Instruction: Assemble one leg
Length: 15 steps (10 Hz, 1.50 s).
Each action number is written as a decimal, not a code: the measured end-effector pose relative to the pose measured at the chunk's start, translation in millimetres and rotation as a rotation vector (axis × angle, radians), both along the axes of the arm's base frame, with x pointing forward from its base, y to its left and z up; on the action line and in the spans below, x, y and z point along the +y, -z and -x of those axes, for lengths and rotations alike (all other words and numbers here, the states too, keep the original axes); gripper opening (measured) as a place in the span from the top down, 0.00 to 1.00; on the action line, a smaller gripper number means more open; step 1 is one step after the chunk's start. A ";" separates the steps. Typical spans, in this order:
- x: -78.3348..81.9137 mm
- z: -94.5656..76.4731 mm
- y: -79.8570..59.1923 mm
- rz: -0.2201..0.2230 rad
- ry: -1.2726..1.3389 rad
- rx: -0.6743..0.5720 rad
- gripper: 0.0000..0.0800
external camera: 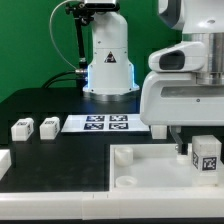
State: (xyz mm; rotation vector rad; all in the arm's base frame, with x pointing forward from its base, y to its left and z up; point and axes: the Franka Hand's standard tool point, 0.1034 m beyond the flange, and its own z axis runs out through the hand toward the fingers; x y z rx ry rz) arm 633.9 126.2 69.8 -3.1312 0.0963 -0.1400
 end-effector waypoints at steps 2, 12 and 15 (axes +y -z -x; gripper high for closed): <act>-2.2 -0.3 0.2 -0.002 0.028 0.000 0.19; -3.0 -2.7 2.6 -0.231 1.472 0.065 0.63; -0.9 -2.4 3.0 -0.246 1.584 0.069 0.62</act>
Offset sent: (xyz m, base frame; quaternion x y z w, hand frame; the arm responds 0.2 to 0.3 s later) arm 0.0000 0.0000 0.0000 0.0000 0.0000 0.2667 0.9638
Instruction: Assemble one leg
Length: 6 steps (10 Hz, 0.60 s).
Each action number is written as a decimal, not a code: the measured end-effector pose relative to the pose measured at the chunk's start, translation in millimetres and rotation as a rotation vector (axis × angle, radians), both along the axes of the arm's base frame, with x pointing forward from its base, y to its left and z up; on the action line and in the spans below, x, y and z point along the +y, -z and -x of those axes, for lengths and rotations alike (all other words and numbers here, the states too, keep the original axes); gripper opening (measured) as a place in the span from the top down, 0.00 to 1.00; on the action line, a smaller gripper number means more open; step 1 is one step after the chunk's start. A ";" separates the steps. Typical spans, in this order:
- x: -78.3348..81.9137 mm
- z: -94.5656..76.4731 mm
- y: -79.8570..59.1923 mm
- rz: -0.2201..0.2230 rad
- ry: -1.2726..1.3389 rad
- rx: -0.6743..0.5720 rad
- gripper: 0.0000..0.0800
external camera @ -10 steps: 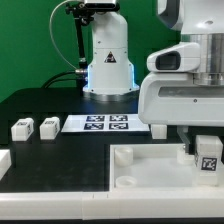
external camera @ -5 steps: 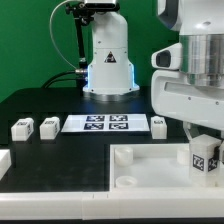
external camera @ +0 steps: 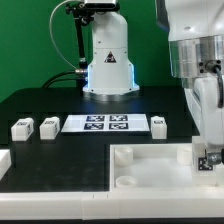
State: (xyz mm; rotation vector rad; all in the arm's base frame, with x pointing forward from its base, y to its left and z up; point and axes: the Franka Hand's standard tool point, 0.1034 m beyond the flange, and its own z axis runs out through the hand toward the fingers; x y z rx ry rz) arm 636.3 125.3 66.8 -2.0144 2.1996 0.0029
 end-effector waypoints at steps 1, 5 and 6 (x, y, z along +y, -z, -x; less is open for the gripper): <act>0.0 0.0 0.0 0.004 -0.033 -0.004 0.62; -9.2 -2.3 1.3 0.068 -0.550 -0.091 0.20; -9.9 -2.4 1.5 0.091 -0.698 -0.105 0.19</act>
Offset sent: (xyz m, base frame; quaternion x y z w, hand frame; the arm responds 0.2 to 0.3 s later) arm -0.0122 0.0123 0.0020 0.0441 -0.1242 -0.4817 0.8664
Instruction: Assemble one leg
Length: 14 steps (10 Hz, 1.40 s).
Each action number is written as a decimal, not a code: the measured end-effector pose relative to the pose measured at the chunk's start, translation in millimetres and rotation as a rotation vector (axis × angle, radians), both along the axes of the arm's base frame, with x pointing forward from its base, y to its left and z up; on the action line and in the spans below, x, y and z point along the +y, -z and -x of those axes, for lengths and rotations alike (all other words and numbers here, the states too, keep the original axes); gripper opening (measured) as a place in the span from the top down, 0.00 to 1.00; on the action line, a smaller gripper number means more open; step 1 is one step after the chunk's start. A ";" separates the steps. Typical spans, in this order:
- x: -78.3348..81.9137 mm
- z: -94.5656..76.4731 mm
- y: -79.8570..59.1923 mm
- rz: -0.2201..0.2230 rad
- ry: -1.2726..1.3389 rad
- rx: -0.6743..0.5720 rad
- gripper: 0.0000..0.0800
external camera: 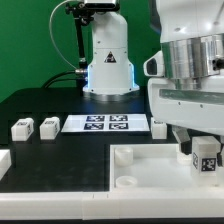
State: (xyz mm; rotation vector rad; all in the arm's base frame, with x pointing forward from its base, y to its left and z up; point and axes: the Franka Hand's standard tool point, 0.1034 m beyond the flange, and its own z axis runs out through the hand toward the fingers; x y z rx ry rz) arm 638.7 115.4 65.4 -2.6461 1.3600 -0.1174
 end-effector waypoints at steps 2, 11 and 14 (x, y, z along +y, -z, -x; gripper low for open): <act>-0.5 0.1 0.2 0.034 -0.192 -0.020 0.19; 6.4 2.3 -3.3 0.084 -0.208 0.050 0.63; 5.6 -4.9 -4.0 0.015 0.450 0.194 0.63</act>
Offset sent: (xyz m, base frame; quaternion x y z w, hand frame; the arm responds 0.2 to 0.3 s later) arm -0.0060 0.0230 0.0163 -0.0350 -0.0690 -0.4012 0.9127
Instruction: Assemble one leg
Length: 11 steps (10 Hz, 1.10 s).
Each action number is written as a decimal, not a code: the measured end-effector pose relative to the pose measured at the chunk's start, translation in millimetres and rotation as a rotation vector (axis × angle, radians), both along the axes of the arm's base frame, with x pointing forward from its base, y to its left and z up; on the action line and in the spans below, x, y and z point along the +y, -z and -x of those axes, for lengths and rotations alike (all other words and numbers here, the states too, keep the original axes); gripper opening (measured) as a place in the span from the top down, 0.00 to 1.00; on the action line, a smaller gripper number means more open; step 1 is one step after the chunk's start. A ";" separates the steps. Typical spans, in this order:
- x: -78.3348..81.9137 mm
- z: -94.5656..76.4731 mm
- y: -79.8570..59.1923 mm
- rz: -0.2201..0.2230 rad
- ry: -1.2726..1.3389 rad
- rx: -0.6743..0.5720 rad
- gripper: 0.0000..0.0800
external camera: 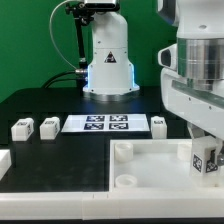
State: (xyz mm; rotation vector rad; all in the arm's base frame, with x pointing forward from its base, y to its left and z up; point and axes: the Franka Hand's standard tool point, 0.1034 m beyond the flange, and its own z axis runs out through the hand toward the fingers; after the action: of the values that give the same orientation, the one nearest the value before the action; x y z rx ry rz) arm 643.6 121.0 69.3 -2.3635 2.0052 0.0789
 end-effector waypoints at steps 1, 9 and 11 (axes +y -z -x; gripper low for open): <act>0.3 -0.3 0.1 -0.013 0.182 0.013 0.63; 3.5 1.6 1.9 -0.002 0.461 0.033 0.24; 3.9 1.6 2.0 -0.002 0.458 0.033 0.19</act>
Offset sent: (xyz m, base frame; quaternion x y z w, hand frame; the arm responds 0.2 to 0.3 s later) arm -0.0050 -0.0053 0.0021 -0.0082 0.0397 0.2478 0.9680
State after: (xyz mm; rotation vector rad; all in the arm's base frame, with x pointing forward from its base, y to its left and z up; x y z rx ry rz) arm 642.0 124.9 67.3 -1.8509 2.4969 0.1025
